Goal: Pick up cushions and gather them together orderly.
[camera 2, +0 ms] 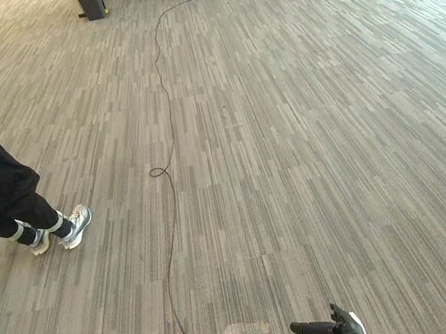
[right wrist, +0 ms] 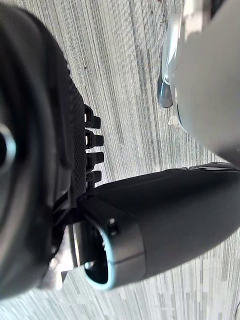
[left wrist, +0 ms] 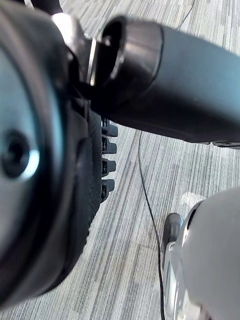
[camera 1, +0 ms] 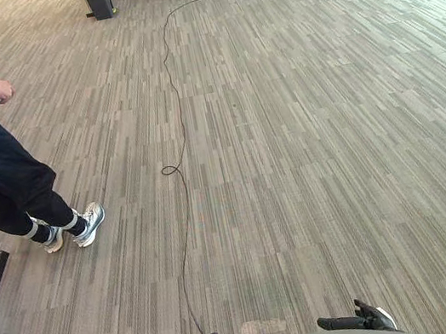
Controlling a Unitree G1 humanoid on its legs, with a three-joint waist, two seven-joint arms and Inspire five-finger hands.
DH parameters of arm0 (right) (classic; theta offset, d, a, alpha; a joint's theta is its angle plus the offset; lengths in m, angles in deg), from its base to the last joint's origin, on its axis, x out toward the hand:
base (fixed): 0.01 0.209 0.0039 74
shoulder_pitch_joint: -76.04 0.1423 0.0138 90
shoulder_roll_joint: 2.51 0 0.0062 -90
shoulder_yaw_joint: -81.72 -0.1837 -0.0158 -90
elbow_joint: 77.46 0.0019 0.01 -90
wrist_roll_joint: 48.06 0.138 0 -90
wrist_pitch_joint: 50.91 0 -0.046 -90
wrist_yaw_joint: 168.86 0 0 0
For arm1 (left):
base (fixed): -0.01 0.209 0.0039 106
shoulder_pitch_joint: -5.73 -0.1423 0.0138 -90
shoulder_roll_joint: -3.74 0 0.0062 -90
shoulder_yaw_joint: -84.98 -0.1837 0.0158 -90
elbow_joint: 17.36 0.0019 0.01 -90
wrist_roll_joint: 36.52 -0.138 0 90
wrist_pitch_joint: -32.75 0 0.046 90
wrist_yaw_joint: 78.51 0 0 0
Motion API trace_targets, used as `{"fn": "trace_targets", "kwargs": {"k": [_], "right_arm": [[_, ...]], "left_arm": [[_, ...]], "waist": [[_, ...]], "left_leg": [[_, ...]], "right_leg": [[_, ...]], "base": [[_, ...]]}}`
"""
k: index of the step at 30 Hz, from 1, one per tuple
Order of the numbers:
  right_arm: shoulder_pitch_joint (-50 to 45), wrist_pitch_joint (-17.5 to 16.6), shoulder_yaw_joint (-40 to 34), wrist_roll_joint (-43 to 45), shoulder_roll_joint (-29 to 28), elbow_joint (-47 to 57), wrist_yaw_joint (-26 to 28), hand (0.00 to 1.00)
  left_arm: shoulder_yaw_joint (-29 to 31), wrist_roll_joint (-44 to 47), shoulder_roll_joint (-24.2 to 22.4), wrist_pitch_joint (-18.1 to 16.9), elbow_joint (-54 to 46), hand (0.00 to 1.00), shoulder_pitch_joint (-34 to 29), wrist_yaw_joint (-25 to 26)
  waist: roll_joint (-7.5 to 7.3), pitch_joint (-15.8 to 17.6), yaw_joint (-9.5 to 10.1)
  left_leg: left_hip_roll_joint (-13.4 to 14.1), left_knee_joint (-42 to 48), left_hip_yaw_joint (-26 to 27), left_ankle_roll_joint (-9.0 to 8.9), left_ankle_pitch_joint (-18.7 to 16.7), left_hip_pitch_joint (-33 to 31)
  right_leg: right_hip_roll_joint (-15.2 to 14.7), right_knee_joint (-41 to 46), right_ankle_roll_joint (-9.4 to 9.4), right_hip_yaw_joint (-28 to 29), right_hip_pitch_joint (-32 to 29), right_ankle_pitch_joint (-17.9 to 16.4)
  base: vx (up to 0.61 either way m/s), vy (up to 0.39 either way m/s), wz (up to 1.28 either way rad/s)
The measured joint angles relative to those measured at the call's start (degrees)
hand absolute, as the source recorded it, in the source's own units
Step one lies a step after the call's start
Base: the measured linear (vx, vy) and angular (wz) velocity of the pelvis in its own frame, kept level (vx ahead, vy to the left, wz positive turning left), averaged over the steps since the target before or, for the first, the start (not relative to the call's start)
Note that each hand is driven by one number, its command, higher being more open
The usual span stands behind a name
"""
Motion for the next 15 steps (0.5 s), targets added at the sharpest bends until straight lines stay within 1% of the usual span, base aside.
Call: {"fn": "trace_targets", "kwargs": {"k": [2, 6, 7, 10, 15], "right_arm": [[0.64, -0.01, -0.49, -0.02, -0.14, -0.07, -0.25, 1.0], [1.17, -0.05, -1.97, -0.01, -0.6, -0.34, -0.3, 1.0], [1.18, -0.07, -2.06, 0.0, -0.64, -0.35, -0.3, 1.0], [1.61, -0.06, -2.81, 0.07, -0.83, -0.96, -0.29, 1.0], [2.2, -0.04, -3.61, 0.08, -0.95, -1.74, -0.28, 1.0]], "left_arm": [[0.01, -0.09, -0.2, -0.28, -0.03, 1.0, 1.0, 0.08], [0.87, -1.37, -0.52, -0.47, -0.03, 1.0, 1.18, 0.31], [1.49, -2.01, -0.74, -0.47, -0.02, 1.0, 1.18, 0.46], [1.65, -2.14, -0.72, -0.47, -0.01, 1.0, 1.34, 0.69], [1.66, -2.15, -0.67, -0.47, 0.16, 1.0, 1.39, 0.84]], "waist": [[0.05, 1.06, -0.02], [0.03, 1.39, -0.01], [0.02, 1.4, -0.01], [-0.11, 1.84, -0.02], [-0.12, 2.32, -0.02]], "left_leg": [[-0.01, -1.0, 0.02, -0.55, 0.35, 1.22], [-0.08, -2.03, -0.01, -0.78, 0.87, 1.65], [-0.16, -2.93, -0.12, -0.18, 1.53, 1.76], [-0.3, -3.69, -0.79, 0.57, 2.37, 1.71], [-0.41, -4.0, -1.42, 1.05, 2.8, 1.63]], "right_leg": [[0.01, -0.71, 0.41, -0.24, 1.15, 0.28], [0.03, -0.92, 0.4, -0.4, 1.47, 0.28], [0.03, -1.04, 0.4, -0.67, 1.39, 0.27], [-0.01, -1.1, 0.39, -1.56, 0.96, 0.28], [-0.11, -1.09, 0.38, -2.28, 1.11, 0.28]], "base": [[-0.03, -0.033, 0.02], [-0.04, -0.026, 0.02], [-0.08, -0.051, 0.09], [-0.07, -0.044, 0.11], [-0.07, -0.038, 0.08]]}}
